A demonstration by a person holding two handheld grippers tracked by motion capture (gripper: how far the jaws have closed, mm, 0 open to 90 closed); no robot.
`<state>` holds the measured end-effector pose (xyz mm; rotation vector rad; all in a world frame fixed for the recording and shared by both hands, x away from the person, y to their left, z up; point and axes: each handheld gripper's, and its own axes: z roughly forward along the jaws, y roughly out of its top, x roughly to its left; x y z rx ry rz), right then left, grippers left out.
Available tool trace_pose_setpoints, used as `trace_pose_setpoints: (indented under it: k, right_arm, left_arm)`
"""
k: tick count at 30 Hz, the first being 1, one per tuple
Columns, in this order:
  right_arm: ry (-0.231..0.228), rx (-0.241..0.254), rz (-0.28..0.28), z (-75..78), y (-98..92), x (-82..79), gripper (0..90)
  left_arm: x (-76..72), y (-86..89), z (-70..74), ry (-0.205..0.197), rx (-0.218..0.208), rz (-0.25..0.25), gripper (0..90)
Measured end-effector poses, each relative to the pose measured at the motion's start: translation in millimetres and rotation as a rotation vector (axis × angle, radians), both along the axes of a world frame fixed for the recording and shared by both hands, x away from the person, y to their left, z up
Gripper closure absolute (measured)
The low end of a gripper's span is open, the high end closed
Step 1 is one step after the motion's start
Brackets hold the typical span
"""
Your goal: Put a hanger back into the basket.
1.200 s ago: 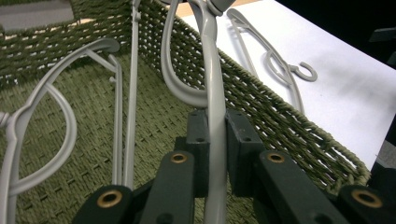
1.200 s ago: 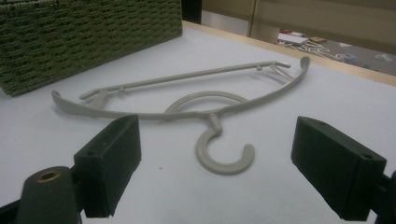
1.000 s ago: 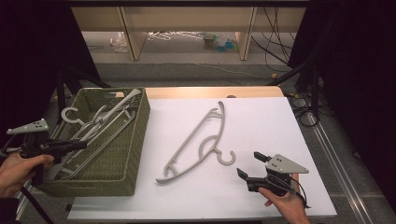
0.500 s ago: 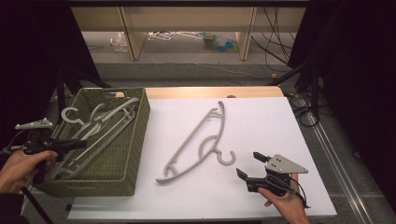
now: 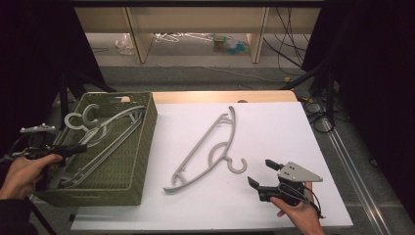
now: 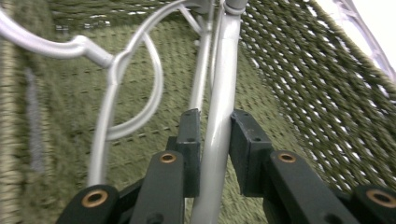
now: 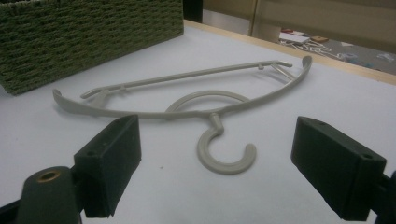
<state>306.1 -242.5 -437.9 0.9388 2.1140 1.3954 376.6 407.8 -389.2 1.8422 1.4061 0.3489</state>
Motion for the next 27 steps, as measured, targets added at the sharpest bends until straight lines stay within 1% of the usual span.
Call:
trace_pose_setpoints:
  k: [2,3,4,5,7,8,9,10,11,13,14,16,17,18,19,21,22,23,24,25,26,27]
  right_arm:
    - [0.0,0.0,0.0,-0.1,0.0,0.1,17.0]
    - [-0.019,-0.005,0.0,-0.4,-0.5,1.1,17.0]
    - [-0.003,-0.001,-0.001,-0.3,-0.1,0.4,17.0]
    - [-0.019,-0.005,0.0,-0.4,-0.5,1.2,17.0]
    - [-0.017,-0.004,0.0,-0.4,-0.4,1.1,17.0]
    - [-0.001,0.0,-0.001,-0.3,-0.1,0.3,17.0]
    - [-0.001,0.0,-0.001,-0.3,-0.1,0.3,17.0]
    - [0.006,0.004,-0.001,-0.1,0.1,-0.1,17.0]
    - [0.008,0.004,-0.001,0.0,0.0,-0.1,17.0]
    - [0.005,0.004,0.0,0.0,-0.1,0.0,17.0]
    - [0.004,0.006,-0.003,-0.1,0.0,0.0,17.0]
    - [0.005,0.006,-0.003,-0.1,-0.1,0.0,17.0]
    - [0.005,0.006,-0.002,-0.1,-0.1,0.0,17.0]
    - [0.005,0.006,-0.002,-0.1,0.0,0.0,17.0]
    - [0.006,0.006,-0.002,-0.1,0.0,0.0,17.0]
    - [0.006,0.006,-0.002,-0.1,0.1,0.0,17.0]
    - [-0.014,-0.003,0.0,-0.4,-0.4,0.9,17.0]
    - [0.001,0.002,0.001,-0.2,-0.1,0.1,17.0]
    - [-0.001,0.004,-0.002,-0.3,-0.1,0.2,17.0]
    - [-0.001,0.003,-0.002,-0.3,-0.2,0.3,17.0]
    - [0.005,0.007,-0.002,-0.1,-0.1,-0.1,17.0]
    - [0.005,0.006,-0.002,-0.1,0.0,0.0,17.0]
  left_arm:
    - [0.5,-0.1,0.5,-0.001,0.024,0.023,73.7]
    - [1.1,-0.4,0.7,-0.003,0.041,0.039,73.6]
    - [1.4,-0.6,0.7,-0.004,0.053,0.049,73.6]
    - [2.2,-0.7,0.5,-0.009,0.07,0.062,73.7]
    - [4.0,-1.0,-0.2,-0.007,0.105,0.08,73.9]
    - [4.9,2.6,1.0,0.015,0.167,0.055,74.0]
    - [4.9,2.6,1.0,0.015,0.167,0.055,74.1]
    - [5.8,2.0,0.2,0.019,0.17,0.066,74.1]
    - [7.3,2.3,-1.8,0.023,0.188,0.089,73.8]
    - [8.3,4.1,-3.0,0.029,0.183,0.094,73.7]
    - [9.2,6.1,-5.3,0.031,0.167,0.108,74.1]
    - [9.2,7.0,-6.3,0.029,0.167,0.118,74.3]
    - [9.2,8.4,-6.7,0.033,0.175,0.112,74.4]
    - [9.5,8.7,-8.2,0.033,0.168,0.119,74.5]
    - [9.5,8.8,-8.7,0.04,0.169,0.126,74.6]
    - [9.5,10.0,-10.1,0.047,0.174,0.121,74.3]
    - [9.3,10.2,-11.2,0.042,0.168,0.132,73.9]
    - [8.6,12.7,-11.7,0.045,0.164,0.149,73.2]
    - [8.6,12.7,-11.7,0.045,0.164,0.149,72.8]
    - [8.3,13.9,-12.5,0.044,0.162,0.163,72.7]
    - [8.3,13.9,-12.5,0.044,0.162,0.163,72.1]
    - [7.7,14.8,-12.1,0.045,0.176,0.168,70.8]
